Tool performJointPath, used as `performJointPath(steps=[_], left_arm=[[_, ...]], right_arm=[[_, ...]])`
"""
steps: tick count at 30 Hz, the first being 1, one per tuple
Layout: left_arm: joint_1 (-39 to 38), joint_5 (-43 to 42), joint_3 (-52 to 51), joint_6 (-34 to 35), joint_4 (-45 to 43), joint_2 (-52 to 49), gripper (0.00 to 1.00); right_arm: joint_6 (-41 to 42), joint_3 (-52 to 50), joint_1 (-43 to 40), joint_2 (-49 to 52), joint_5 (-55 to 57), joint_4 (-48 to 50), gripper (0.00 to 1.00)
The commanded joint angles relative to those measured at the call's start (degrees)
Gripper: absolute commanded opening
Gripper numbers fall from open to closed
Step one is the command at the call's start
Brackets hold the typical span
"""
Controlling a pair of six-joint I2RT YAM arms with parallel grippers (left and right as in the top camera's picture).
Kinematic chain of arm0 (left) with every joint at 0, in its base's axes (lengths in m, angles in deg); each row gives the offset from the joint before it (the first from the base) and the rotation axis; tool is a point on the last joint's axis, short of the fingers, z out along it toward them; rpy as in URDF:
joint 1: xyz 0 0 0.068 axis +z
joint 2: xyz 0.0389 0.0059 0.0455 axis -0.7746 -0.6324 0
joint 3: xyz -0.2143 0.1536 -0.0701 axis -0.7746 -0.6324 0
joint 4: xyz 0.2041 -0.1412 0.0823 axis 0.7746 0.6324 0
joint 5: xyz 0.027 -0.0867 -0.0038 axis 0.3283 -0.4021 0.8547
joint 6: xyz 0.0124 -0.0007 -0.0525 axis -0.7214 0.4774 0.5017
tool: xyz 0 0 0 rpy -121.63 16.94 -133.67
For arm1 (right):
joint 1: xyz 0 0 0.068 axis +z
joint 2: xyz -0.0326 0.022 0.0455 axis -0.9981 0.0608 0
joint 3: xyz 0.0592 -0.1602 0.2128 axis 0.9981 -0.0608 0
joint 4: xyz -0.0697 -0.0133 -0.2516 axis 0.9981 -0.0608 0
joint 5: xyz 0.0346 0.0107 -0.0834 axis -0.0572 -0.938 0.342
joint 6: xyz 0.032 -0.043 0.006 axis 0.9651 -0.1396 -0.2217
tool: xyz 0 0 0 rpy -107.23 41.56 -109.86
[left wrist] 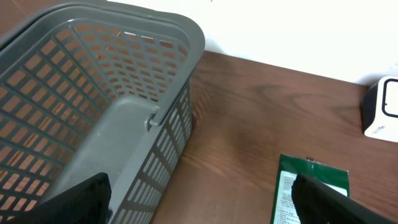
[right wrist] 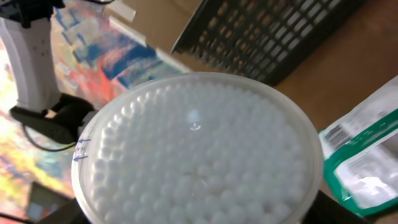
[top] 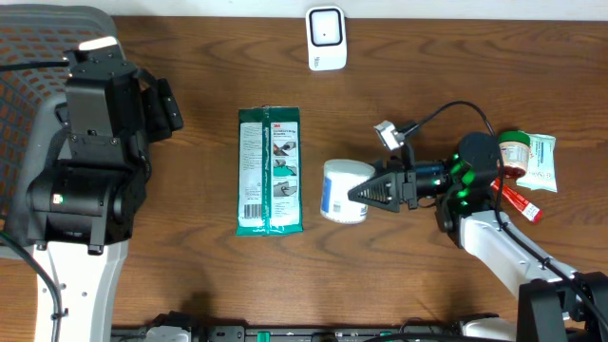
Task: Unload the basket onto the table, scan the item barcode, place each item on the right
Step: 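Lift the tub and rotate it with the right gripper, then carry the tub up to the white scanner with the right gripper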
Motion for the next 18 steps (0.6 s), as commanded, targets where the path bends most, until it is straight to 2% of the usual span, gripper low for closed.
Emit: performJointPath(steps=[1, 3, 6, 9, 14, 18], left_arm=[[0.13, 0.76, 0.42, 0.52, -0.02, -0.07, 0.92], [0.13, 0.76, 0.42, 0.52, -0.02, -0.07, 0.92], [0.13, 0.76, 0.42, 0.52, -0.02, -0.07, 0.92], [0.13, 0.76, 0.42, 0.50, -0.02, -0.07, 0.92], [0.13, 0.76, 0.42, 0.52, -0.02, -0.07, 0.92], [0.13, 0.76, 0.42, 0.52, -0.02, -0.07, 0.92]], right_arm=[[-4.39, 0.68, -2.36, 0.22, 4.57, -0.09, 0.01], [-4.61, 0.68, -4.04, 0.33, 10.60, -5.07, 0.01], [-6.75, 0.68, -5.79, 0.33, 23.12, -19.56, 0.01], [-15.17, 0.68, -5.88, 0.33, 32.30, -30.69, 0.01], [-26.67, 0.72, -5.55, 0.33, 42.77, -42.47, 0.01], [-34.49, 6.34, -5.64, 0.31, 46.01, -56.13, 0.01]])
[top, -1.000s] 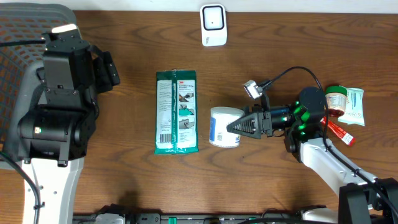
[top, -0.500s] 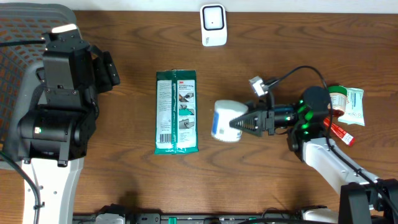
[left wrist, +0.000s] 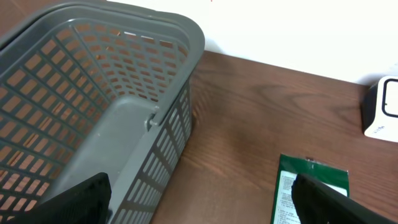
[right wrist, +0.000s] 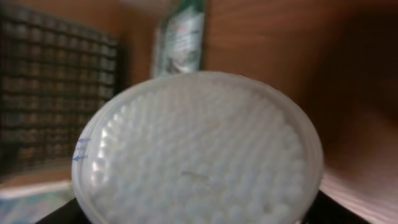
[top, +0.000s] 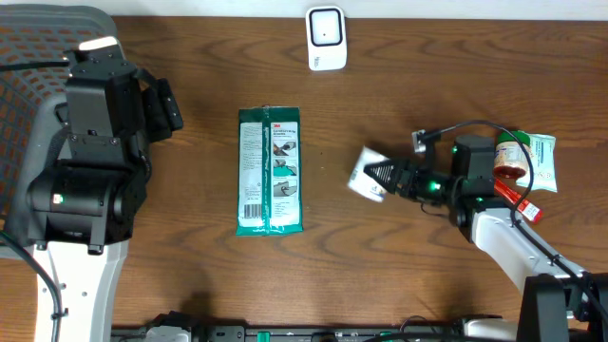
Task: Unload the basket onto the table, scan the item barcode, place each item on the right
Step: 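Carry the tub up to the white scanner with the right gripper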
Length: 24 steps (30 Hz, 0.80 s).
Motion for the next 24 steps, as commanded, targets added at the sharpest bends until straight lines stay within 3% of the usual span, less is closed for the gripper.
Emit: performJointPath(steps=[1, 5, 11, 18, 24], left_arm=[[0.13, 0.76, 0.42, 0.50, -0.02, -0.07, 0.92], [0.13, 0.76, 0.42, 0.50, -0.02, -0.07, 0.92], [0.13, 0.76, 0.42, 0.50, -0.02, -0.07, 0.92], [0.13, 0.76, 0.42, 0.52, -0.02, -0.07, 0.92], [0.13, 0.76, 0.42, 0.50, -0.02, -0.07, 0.92]], right_arm=[[-13.05, 8.24, 0.22, -0.20, 7.41, -10.73, 0.01], [-23.08, 27.80, 2.16, -0.17, 21.88, -38.66, 0.01], [-24.15, 55.82, 9.90, 2.58, 49.00, -65.37, 0.01], [-24.00, 74.51, 18.67, 12.26, 69.68, -72.08, 0.01], [-30.12, 83.12, 26.75, 25.75, 92.87, -67.32, 0.01]])
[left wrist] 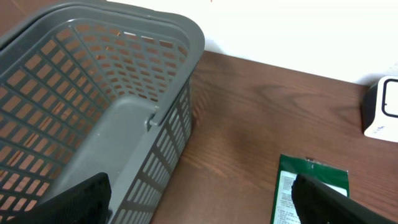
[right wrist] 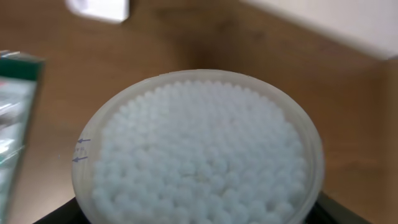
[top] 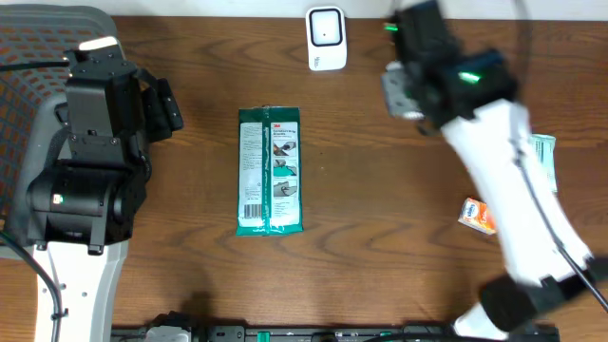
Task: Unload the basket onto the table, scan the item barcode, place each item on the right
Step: 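Carry the tub up to the white scanner with the right gripper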
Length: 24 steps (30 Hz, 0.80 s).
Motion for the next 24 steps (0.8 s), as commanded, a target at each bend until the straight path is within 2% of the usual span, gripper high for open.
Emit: performJointPath(steps=[1, 4, 8, 11, 13, 15, 18, 24], left_arm=[[0.13, 0.76, 0.42, 0.52, -0.04, -0.07, 0.92], [0.13, 0.76, 0.42, 0.52, -0.04, -0.07, 0.92], [0.13, 0.76, 0.42, 0.50, -0.04, -0.07, 0.92], [0.13, 0.76, 0.42, 0.52, -0.04, -0.07, 0.92], [0.13, 0.76, 0.42, 0.50, -0.04, -0.07, 0.92], [0.13, 0.76, 0.42, 0.52, -0.04, -0.07, 0.92], [0.13, 0.76, 0.42, 0.50, -0.04, -0.07, 0.92], [0.13, 0.76, 0.42, 0.50, -0.04, -0.07, 0.92]], right_arm=[[-8.13, 2.99, 4.46, 7.26, 21.00, 4.57, 0.01], [-19.87, 3.19, 7.93, 12.72, 31.56, 16.31, 0.01], [-50.14, 3.19, 11.23, 20.52, 42.05, 43.93, 0.01], [-76.02, 3.19, 12.07, 26.43, 43.06, 68.87, 0.01], [-88.78, 3.19, 12.00, 30.38, 42.27, 84.61, 0.00], [-97.44, 3.19, 11.54, 33.70, 40.83, 94.84, 0.01], [-103.75, 3.19, 10.40, 37.75, 37.77, 100.94, 0.01], [-103.36, 3.19, 8.11, 43.15, 33.75, 100.78, 0.01]])
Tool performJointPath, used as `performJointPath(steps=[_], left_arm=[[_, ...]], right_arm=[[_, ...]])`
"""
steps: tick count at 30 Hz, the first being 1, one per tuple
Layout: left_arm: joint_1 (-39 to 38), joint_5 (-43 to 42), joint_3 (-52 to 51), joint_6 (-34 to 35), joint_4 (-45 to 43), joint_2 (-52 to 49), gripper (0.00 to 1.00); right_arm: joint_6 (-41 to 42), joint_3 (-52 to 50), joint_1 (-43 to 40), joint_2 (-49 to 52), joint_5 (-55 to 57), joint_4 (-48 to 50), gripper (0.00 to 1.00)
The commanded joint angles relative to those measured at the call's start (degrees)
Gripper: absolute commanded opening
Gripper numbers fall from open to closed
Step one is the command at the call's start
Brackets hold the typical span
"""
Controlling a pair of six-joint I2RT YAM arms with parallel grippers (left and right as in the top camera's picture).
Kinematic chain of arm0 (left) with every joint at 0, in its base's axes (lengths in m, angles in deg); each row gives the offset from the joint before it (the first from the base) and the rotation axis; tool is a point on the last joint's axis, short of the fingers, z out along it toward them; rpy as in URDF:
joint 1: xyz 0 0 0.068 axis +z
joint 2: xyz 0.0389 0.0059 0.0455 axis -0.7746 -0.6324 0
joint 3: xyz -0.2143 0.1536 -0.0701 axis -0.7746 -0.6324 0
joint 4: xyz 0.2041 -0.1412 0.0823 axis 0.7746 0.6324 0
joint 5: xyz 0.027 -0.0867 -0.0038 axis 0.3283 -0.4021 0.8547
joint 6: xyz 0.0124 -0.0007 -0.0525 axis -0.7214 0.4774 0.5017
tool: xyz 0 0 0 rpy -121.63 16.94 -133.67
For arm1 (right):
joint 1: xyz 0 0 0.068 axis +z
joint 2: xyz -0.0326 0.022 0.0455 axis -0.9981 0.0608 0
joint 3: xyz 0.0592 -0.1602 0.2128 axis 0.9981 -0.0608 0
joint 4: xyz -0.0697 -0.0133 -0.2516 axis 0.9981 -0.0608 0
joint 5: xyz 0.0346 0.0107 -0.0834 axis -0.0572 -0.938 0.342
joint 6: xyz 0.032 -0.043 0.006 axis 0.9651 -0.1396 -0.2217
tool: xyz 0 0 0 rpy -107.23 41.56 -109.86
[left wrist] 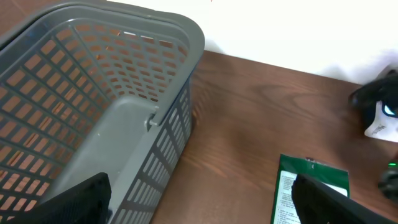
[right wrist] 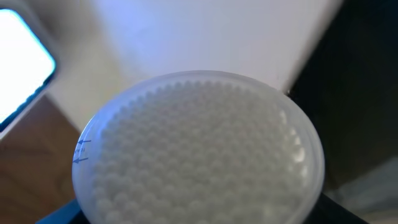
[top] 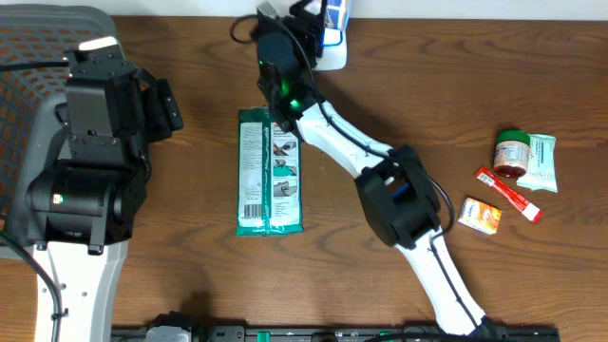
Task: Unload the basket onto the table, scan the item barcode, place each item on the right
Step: 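Carry the tub up to the white scanner with the right gripper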
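The round clear tub of white cotton swabs [right wrist: 199, 149] fills the right wrist view, and my right gripper [right wrist: 199, 214] is shut on it. Past the tub's upper left edge shows the scanner's [right wrist: 22, 68] lit window. In the overhead view my right gripper [top: 309, 21] reaches to the table's far edge, right at the white scanner [top: 332, 43], which it partly covers. The tub itself hardly shows there. My left gripper [left wrist: 199, 205] stands open over the table beside the basket, holding nothing.
A green wipes pack [top: 271, 171] lies flat mid-table under my right arm. The grey basket [left wrist: 93, 93] sits at the left. At the right lie a small jar [top: 511, 152], a white-green pouch [top: 543, 161], a red tube [top: 508, 193] and an orange box [top: 480, 215].
My right gripper, still holding the swab tub, was to the right of the scanner and is now at the scanner on the far edge. The left arm has not moved.
My right gripper first held the swab tub low over the table just right of the wipes pack. Then it was farther right with the tub. Then it was up near the scanner's right side, and now it holds the tub at the scanner.
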Motion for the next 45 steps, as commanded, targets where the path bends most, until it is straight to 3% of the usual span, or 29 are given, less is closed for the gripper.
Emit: performJointPath(steps=[1, 10, 16, 29, 35, 45], left_arm=[[0.13, 0.76, 0.42, 0.52, -0.04, -0.04, 0.92], [0.13, 0.76, 0.42, 0.50, -0.04, -0.04, 0.92], [0.13, 0.76, 0.42, 0.50, -0.04, -0.04, 0.92], [0.13, 0.76, 0.42, 0.50, -0.04, -0.04, 0.92], [0.13, 0.76, 0.42, 0.52, -0.04, -0.04, 0.92], [0.13, 0.76, 0.42, 0.50, -0.04, -0.04, 0.92]], right_arm=[[-4.83, 0.79, -1.70, 2.73, -2.99, 0.42, 0.01], [8.63, 0.76, -3.41, 4.83, -11.23, -3.06, 0.01], [12.52, 0.76, -3.76, 4.83, -14.67, -8.76, 0.01], [14.01, 0.76, -4.09, 4.83, -16.94, -6.43, 0.01], [20.04, 0.76, -4.13, 4.83, -17.64, -6.49, 0.01], [21.53, 0.79, -4.35, 4.70, -17.53, -5.25, 0.01]])
